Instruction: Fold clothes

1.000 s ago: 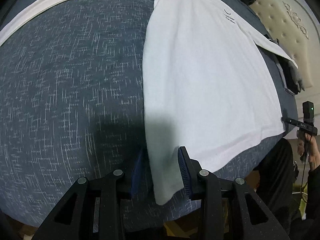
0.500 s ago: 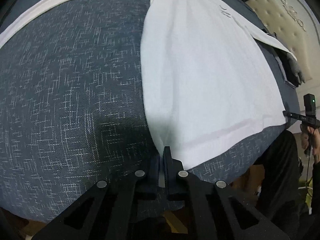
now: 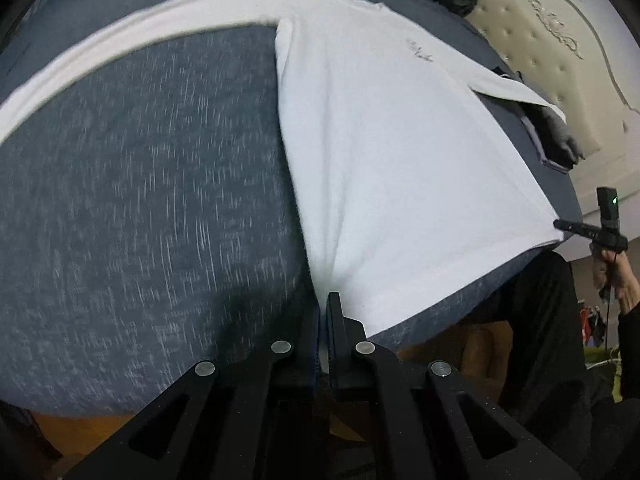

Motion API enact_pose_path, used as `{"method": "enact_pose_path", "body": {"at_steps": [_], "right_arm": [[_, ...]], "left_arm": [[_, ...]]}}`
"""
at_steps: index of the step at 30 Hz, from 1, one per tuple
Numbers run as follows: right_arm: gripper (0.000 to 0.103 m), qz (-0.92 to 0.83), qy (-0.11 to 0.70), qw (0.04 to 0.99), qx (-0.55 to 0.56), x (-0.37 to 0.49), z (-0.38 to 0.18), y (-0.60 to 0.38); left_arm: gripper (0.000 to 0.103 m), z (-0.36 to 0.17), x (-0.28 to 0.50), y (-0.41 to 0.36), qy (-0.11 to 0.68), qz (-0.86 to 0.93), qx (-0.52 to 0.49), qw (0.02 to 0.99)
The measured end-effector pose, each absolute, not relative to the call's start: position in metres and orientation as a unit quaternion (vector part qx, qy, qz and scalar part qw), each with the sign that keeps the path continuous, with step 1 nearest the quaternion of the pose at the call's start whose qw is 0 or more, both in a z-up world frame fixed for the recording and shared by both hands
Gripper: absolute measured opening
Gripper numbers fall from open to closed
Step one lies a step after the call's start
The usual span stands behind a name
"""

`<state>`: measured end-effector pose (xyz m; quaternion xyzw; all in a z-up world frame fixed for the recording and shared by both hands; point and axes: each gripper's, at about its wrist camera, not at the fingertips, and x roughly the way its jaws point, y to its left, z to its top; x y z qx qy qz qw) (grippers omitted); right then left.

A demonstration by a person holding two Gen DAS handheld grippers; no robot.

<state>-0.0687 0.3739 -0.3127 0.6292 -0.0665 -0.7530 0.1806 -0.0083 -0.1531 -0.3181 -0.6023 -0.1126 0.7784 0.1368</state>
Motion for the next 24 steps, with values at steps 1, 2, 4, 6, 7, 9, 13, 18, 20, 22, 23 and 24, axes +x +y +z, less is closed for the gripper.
{"method": "enact_pose_path", "body": {"at_steps": [1, 2, 4, 6, 7, 9, 13, 18, 20, 22, 23, 24], "right_arm": [[0.002, -0.752, -0.063, 0.18, 0.631, -0.067, -0.314, 0.373], [0.002, -0.751, -0.06, 0.179, 0.633, -0.065, -0.315, 0.372], [0.002, -0.749, -0.054, 0.177, 0.636, -0.061, -0.318, 0.371], [0.002, -0.745, -0.055, 0.179, 0.64, -0.057, -0.323, 0.37], [0.002, -0.744, -0.057, 0.181, 0.641, -0.056, -0.325, 0.369], [0.002, -0.744, -0.062, 0.183, 0.64, -0.062, -0.324, 0.361], [0.002, -0.745, -0.062, 0.183, 0.639, -0.067, -0.321, 0.364], [0.002, -0.745, -0.054, 0.185, 0.639, -0.069, -0.327, 0.368], [0.003, -0.739, -0.06, 0.189, 0.644, -0.07, -0.332, 0.366], [0.004, -0.732, -0.061, 0.192, 0.651, -0.073, -0.33, 0.365], [0.005, -0.733, -0.056, 0.191, 0.65, -0.075, -0.326, 0.363], [0.005, -0.736, -0.052, 0.191, 0.647, -0.078, -0.321, 0.362]], "left_arm": [[0.003, -0.324, -0.008, -0.155, -0.115, 0.775, -0.606, 0.135], [0.003, -0.328, -0.007, -0.157, -0.117, 0.772, -0.61, 0.132], [0.003, -0.334, -0.008, -0.166, -0.121, 0.769, -0.614, 0.129], [0.003, -0.34, -0.008, -0.169, -0.121, 0.766, -0.619, 0.126], [0.003, -0.342, -0.008, -0.169, -0.12, 0.764, -0.621, 0.125], [0.003, -0.346, -0.009, -0.17, -0.118, 0.762, -0.624, 0.126], [0.003, -0.35, -0.014, -0.164, -0.114, 0.758, -0.63, 0.126], [0.005, -0.353, -0.026, -0.155, -0.11, 0.753, -0.637, 0.127], [0.01, -0.349, -0.031, -0.159, -0.112, 0.75, -0.64, 0.125], [0.014, -0.34, -0.039, -0.166, -0.113, 0.753, -0.637, 0.118], [0.017, -0.335, -0.045, -0.171, -0.117, 0.758, -0.632, 0.116], [0.019, -0.33, -0.051, -0.175, -0.12, 0.762, -0.626, 0.112]]}}
